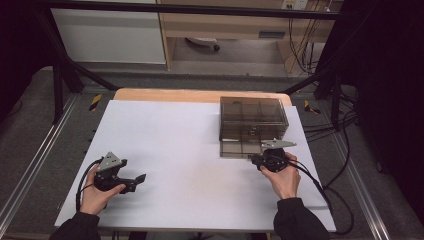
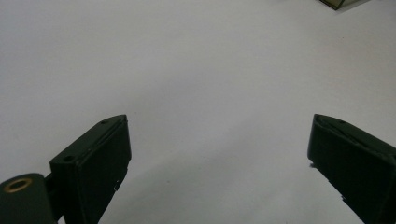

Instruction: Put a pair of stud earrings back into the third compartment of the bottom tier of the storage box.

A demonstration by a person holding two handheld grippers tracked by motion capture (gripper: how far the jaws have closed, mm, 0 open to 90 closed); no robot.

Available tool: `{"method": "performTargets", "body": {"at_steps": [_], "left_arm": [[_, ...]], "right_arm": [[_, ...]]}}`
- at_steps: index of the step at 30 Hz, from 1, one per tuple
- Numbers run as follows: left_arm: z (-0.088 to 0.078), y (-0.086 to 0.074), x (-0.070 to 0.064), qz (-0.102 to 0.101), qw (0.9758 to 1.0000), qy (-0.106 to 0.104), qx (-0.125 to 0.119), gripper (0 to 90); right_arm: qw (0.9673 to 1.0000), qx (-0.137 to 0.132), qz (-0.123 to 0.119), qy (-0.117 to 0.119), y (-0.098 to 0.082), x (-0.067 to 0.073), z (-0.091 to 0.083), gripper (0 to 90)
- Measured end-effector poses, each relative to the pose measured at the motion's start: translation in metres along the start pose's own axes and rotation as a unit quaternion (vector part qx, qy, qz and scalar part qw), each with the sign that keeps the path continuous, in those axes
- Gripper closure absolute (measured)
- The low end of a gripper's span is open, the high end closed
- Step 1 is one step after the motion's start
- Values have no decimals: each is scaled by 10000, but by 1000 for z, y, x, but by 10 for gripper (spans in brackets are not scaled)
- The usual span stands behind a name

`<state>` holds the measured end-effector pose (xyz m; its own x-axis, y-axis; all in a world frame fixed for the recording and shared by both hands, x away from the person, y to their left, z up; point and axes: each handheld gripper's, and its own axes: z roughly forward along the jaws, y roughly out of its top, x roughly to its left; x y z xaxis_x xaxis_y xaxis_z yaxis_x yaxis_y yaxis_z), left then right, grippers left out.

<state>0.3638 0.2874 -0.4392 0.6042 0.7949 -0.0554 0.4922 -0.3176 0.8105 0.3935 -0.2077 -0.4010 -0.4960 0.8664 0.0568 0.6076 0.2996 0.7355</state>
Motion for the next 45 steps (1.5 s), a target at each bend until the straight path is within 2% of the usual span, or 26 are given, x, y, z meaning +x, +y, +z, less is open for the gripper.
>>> {"method": "performTargets", "body": {"at_steps": [30,45], "left_arm": [[0,0,0,-10,10000,-1,-6,57],[1,0,0,-1,10000,-8,20,57]], "right_arm": [[9985,20,179,-513,13,-48,10,823],[9979,83,202,-609,12,-63,25,823]]}}
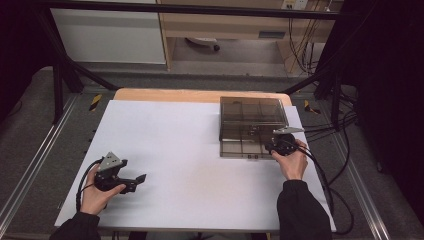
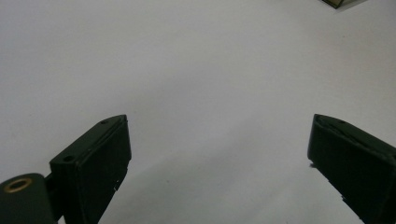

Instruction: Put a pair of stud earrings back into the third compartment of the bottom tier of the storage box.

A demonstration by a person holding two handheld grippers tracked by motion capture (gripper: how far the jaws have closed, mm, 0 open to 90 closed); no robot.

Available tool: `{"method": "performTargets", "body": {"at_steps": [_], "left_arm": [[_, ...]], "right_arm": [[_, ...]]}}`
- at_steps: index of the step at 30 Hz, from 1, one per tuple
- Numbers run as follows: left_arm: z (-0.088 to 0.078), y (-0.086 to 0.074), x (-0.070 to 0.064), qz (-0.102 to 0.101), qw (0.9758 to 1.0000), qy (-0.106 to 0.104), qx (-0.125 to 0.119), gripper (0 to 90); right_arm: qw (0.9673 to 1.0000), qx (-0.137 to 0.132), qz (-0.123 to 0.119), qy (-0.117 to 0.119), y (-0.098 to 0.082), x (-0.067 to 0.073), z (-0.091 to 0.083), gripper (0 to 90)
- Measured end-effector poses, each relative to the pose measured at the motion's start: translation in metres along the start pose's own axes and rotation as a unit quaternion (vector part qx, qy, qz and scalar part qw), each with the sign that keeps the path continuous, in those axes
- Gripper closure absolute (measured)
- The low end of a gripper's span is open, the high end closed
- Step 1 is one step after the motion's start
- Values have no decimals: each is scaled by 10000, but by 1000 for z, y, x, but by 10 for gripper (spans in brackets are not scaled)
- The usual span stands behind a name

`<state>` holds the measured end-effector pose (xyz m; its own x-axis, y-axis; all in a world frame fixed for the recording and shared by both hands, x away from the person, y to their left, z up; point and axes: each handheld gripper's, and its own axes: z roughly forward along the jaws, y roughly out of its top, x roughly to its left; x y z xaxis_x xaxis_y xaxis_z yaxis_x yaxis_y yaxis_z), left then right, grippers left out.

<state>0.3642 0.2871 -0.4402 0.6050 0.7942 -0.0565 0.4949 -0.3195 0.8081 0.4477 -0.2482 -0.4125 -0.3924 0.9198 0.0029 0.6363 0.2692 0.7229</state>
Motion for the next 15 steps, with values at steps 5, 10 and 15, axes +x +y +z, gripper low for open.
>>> {"method": "performTargets", "body": {"at_steps": [5,10,15], "left_arm": [[0,0,0,-1,10000,-1,5,57],[0,0,0,-1,10000,-1,-1,57],[0,0,0,3,10000,-8,0,57]], "right_arm": [[10000,39,-54,-48,0,-1,7,822],[9998,115,-78,-134,0,-2,14,822],[9997,188,-41,-174,-2,-4,18,820]]}}
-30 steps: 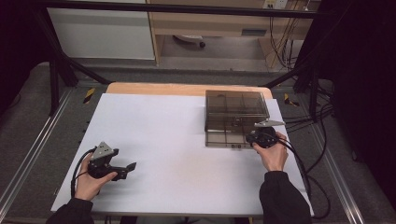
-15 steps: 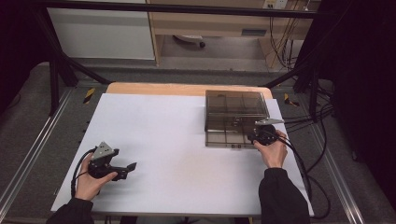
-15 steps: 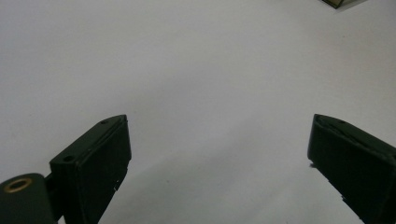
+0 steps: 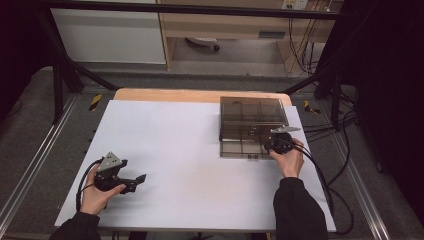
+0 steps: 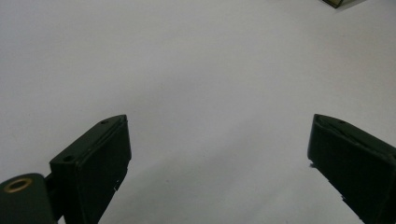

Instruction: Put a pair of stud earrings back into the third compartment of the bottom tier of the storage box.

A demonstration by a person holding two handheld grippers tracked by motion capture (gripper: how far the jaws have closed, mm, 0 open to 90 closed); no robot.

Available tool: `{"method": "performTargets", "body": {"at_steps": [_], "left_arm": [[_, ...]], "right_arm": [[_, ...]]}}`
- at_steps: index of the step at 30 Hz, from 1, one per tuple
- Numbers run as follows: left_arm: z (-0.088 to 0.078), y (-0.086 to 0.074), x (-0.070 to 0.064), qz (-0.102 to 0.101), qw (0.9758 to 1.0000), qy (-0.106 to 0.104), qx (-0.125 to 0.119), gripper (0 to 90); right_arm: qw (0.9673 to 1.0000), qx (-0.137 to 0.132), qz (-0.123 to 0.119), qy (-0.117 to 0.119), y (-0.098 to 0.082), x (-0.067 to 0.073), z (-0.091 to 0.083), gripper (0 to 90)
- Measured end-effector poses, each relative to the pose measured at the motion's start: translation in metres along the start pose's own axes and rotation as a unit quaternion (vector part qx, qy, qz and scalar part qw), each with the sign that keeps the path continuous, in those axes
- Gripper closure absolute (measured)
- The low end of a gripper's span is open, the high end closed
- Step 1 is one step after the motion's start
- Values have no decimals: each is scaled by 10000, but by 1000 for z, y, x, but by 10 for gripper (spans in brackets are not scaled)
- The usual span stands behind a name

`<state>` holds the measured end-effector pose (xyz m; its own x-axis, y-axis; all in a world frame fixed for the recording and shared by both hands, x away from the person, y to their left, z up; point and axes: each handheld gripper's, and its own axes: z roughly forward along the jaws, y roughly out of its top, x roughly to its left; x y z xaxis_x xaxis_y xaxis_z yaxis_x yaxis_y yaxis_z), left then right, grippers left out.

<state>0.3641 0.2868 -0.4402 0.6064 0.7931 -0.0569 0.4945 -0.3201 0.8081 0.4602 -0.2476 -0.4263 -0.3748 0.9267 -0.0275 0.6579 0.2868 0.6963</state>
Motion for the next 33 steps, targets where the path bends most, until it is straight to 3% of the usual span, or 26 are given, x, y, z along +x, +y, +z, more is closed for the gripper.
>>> {"method": "performTargets", "body": {"at_steps": [8,15,26,33], "left_arm": [[0,0,0,3,10000,2,5,57],[0,0,0,-1,10000,-1,10,57],[1,-1,0,-10,10000,-7,11,57],[1,-1,0,-12,10000,-13,14,56]], "right_arm": [[10000,1,67,38,-4,-3,-1,760],[9993,-274,-2,234,-1,1,-20,642],[9963,-576,-132,632,-1,20,-41,277],[9928,-788,-270,858,-6,30,-50,129]]}}
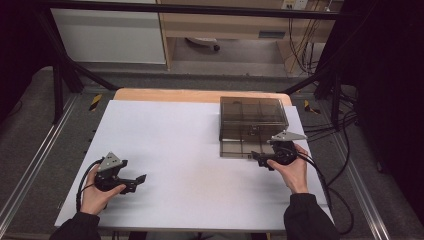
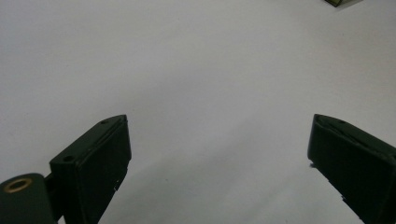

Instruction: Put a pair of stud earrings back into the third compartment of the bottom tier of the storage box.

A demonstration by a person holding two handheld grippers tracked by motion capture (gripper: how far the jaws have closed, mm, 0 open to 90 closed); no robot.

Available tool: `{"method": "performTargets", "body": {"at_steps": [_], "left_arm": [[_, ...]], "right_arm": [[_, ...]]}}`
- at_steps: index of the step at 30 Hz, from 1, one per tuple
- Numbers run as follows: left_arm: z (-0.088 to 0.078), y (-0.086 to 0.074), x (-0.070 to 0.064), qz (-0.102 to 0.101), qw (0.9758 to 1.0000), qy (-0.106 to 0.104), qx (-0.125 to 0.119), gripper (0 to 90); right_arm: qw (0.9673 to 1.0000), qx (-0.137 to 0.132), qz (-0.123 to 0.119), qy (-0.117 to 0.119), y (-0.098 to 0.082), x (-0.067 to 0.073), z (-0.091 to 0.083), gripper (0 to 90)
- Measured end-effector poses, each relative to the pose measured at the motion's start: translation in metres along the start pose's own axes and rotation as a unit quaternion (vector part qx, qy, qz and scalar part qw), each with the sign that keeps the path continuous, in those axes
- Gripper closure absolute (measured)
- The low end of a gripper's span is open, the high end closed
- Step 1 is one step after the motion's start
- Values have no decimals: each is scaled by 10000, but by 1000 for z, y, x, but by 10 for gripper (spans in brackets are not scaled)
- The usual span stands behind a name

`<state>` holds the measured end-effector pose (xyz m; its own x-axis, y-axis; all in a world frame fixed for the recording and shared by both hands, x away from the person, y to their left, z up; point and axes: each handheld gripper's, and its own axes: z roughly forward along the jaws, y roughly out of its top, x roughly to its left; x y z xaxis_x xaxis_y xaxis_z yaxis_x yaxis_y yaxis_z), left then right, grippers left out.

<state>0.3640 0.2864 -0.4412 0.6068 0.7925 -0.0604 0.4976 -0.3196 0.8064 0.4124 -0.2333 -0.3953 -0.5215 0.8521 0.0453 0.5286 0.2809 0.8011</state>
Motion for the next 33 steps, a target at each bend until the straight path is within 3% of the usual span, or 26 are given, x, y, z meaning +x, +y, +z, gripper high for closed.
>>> {"method": "performTargets", "body": {"at_steps": [9,18,33], "left_arm": [[0,0,-1,17,10000,-12,18,56],[0,0,-1,29,10000,-31,19,56],[1,-1,-3,51,9999,-80,44,56]], "right_arm": [[9996,-166,-58,227,-9,10,-10,40],[9986,-188,-154,469,-27,17,-12,31],[9976,-232,-7,649,-60,7,-17,25]]}}
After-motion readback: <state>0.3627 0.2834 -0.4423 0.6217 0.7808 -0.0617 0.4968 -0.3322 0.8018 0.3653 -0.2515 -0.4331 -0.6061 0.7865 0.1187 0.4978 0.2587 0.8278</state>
